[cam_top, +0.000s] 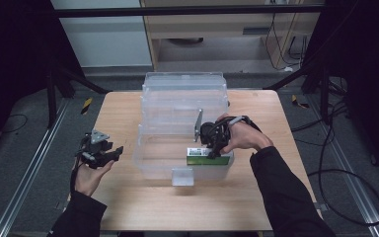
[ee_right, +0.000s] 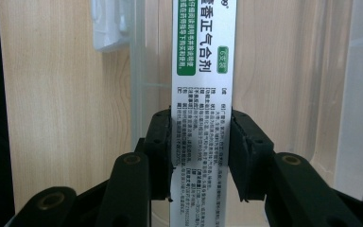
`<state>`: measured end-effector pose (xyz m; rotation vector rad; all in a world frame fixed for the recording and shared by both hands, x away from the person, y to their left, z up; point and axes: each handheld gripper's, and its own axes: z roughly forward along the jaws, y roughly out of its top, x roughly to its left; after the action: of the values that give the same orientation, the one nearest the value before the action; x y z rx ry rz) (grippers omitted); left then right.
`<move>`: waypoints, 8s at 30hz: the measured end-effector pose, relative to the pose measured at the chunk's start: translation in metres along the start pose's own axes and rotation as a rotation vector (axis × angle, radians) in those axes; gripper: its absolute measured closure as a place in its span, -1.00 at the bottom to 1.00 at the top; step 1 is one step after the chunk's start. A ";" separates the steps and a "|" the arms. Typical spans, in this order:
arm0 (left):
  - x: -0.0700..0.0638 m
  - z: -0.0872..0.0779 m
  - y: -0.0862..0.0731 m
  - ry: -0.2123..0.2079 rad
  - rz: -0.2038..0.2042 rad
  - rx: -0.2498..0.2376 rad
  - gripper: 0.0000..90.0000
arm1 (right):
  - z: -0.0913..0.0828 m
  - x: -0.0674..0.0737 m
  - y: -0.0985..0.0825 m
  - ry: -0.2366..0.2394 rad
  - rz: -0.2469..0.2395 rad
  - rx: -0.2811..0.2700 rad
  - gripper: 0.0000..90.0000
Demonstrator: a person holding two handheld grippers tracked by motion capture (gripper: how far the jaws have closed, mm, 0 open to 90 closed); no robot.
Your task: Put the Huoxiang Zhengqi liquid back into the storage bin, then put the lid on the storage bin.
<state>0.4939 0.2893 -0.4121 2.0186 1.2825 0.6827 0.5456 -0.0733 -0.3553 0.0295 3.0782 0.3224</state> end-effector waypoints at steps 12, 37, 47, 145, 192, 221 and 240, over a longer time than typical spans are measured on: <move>0.000 0.000 0.000 0.000 0.000 0.000 0.18 | 0.008 -0.001 0.002 0.003 0.002 0.021 0.41; -0.002 0.002 0.000 -0.001 0.008 0.006 0.18 | 0.005 0.002 -0.005 -0.021 0.045 -0.006 0.43; 0.000 0.000 0.000 0.002 0.001 -0.001 0.18 | -0.014 0.004 -0.009 -0.070 0.106 -0.085 0.35; 0.007 -0.020 0.027 -0.019 0.041 -0.094 0.07 | 0.055 0.035 0.022 0.071 0.143 -0.129 0.42; -0.022 -0.009 0.162 -0.165 0.494 -0.053 -0.02 | 0.055 0.038 0.020 0.057 0.123 -0.148 0.42; -0.040 0.031 0.204 -0.193 0.693 0.051 -0.04 | 0.055 0.037 0.019 0.061 0.109 -0.147 0.43; -0.064 0.050 0.222 -0.222 0.851 0.155 0.04 | 0.055 0.038 0.019 0.049 0.097 -0.150 0.43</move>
<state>0.6339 0.1485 -0.2842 2.6764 0.3089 0.7009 0.5102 -0.0424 -0.4067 0.1676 3.0972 0.5662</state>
